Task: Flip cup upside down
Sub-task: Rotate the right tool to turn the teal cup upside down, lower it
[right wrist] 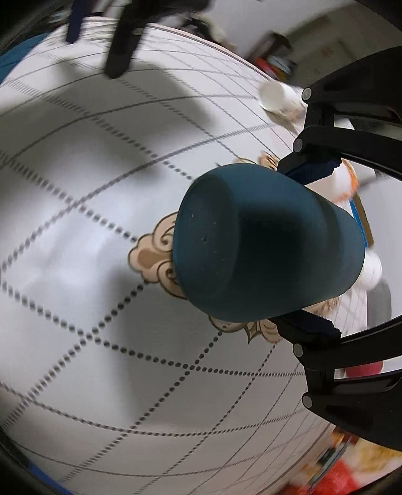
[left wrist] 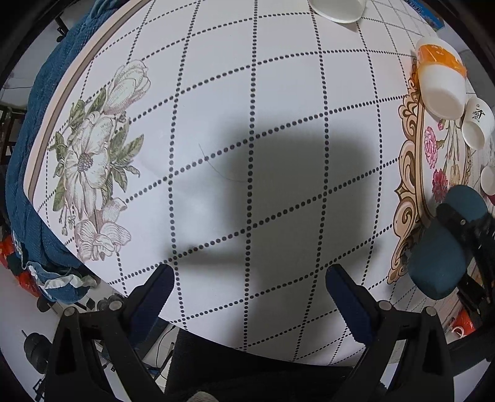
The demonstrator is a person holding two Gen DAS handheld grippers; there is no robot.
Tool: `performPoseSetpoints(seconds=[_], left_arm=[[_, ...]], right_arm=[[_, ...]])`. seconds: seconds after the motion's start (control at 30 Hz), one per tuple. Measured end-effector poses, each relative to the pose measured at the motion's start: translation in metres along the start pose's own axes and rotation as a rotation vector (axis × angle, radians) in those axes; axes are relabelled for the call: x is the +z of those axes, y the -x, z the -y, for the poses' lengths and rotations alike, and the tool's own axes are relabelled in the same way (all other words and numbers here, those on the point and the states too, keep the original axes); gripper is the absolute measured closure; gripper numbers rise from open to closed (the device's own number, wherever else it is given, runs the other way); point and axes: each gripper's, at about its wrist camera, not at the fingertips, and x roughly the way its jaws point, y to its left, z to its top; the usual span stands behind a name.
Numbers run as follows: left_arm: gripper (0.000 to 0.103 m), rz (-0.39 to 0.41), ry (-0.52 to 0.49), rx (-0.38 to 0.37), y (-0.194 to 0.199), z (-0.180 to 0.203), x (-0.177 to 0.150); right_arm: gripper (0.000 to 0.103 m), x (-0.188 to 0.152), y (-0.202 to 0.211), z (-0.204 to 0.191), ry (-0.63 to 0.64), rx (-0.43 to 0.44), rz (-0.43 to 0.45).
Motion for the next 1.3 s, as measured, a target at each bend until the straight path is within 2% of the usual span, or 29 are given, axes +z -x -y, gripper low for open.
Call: performPoseSetpoints(seconds=[0.07, 0.17, 0.23, 0.5, 0.73, 0.97, 1.17, 1.3], left_arm=[[0.003, 0.005, -0.004, 0.005, 0.004, -0.003, 0.004], [0.003, 0.010, -0.011, 0.010, 0.010, -0.008, 0.008], [0.003, 0.015, -0.021, 0.014, 0.014, -0.009, 0.011], [0.003, 0.028, -0.089, 0.022, 0.028, 0.003, 0.027], [0.003, 0.035, -0.149, 0.034, 0.037, 0.024, 0.032], [0.003, 0.032, -0.184, 0.042, 0.036, 0.054, 0.024], [0.003, 0.032, -0.212, 0.049, 0.034, 0.069, 0.011], [0.003, 0.032, -0.222, 0.054, 0.026, 0.087, 0.005]], right_arm=[[0.031, -0.004, -0.001, 0.010, -0.081, 0.063, -0.007], [0.031, -0.018, -0.009, 0.031, -0.266, 0.223, -0.034], [0.031, -0.024, -0.015, 0.040, -0.376, 0.297, -0.053], [0.031, -0.096, -0.061, 0.085, -0.963, 0.731, -0.122], [0.031, -0.156, -0.098, 0.085, -1.343, 1.050, -0.109], [0.031, -0.210, -0.124, 0.035, -1.652, 1.276, -0.046], [0.031, -0.241, -0.137, -0.004, -1.772, 1.386, 0.011], [0.031, -0.235, -0.131, -0.023, -1.833, 1.457, 0.040]])
